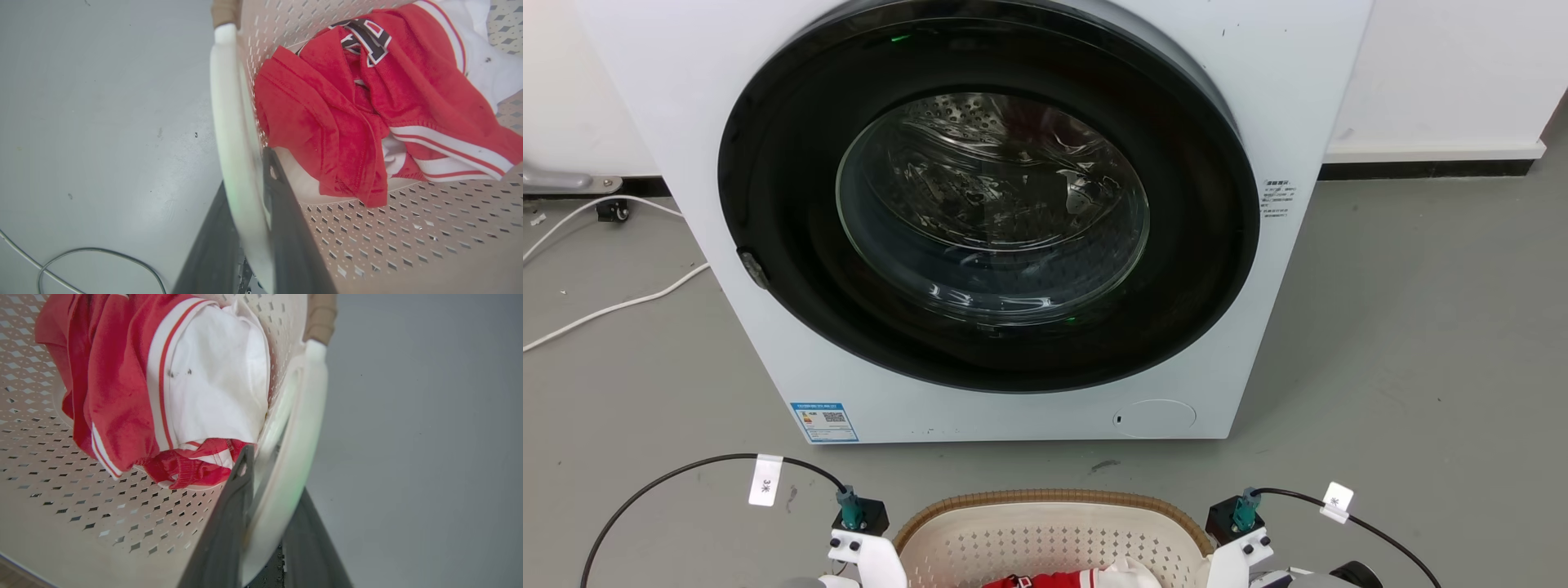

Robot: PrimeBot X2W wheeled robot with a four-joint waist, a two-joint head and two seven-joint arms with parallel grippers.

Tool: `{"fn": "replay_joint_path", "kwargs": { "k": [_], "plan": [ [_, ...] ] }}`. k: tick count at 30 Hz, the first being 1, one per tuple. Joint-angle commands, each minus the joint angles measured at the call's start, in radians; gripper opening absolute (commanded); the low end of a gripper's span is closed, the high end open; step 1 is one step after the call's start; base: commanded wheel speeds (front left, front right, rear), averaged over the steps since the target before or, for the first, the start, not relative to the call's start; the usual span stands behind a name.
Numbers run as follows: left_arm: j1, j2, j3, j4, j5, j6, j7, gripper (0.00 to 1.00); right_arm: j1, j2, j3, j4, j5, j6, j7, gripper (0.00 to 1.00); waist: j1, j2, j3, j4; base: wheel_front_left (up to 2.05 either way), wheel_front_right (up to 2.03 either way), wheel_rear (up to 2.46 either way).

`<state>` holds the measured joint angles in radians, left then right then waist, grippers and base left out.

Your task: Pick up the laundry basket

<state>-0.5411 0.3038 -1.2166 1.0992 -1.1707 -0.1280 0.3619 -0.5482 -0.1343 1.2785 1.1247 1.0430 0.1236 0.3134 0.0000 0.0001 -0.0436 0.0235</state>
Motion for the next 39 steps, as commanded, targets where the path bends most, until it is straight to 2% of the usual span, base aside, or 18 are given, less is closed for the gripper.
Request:
{"fn": "replay_joint_path", "kwargs": {
  "k": [1,39],
  "plan": [
    [-0.016,0.001,-0.008,0.000,0.000,-0.004,-0.004,0.00,0.005,0.001,0.005,-0.011,-0.010,0.013,-0.005,0.00,0.0000,-0.0001,-0.001,0.000,0.00,0.00,0.00],
    [-0.027,0.001,-0.053,0.005,-0.043,-0.004,-0.021,0.00,0.016,-0.001,0.005,-0.009,-0.008,0.013,0.001,0.00,0.0000,-0.0001,0.001,0.003,0.00,0.00,0.00]
  ]
}}
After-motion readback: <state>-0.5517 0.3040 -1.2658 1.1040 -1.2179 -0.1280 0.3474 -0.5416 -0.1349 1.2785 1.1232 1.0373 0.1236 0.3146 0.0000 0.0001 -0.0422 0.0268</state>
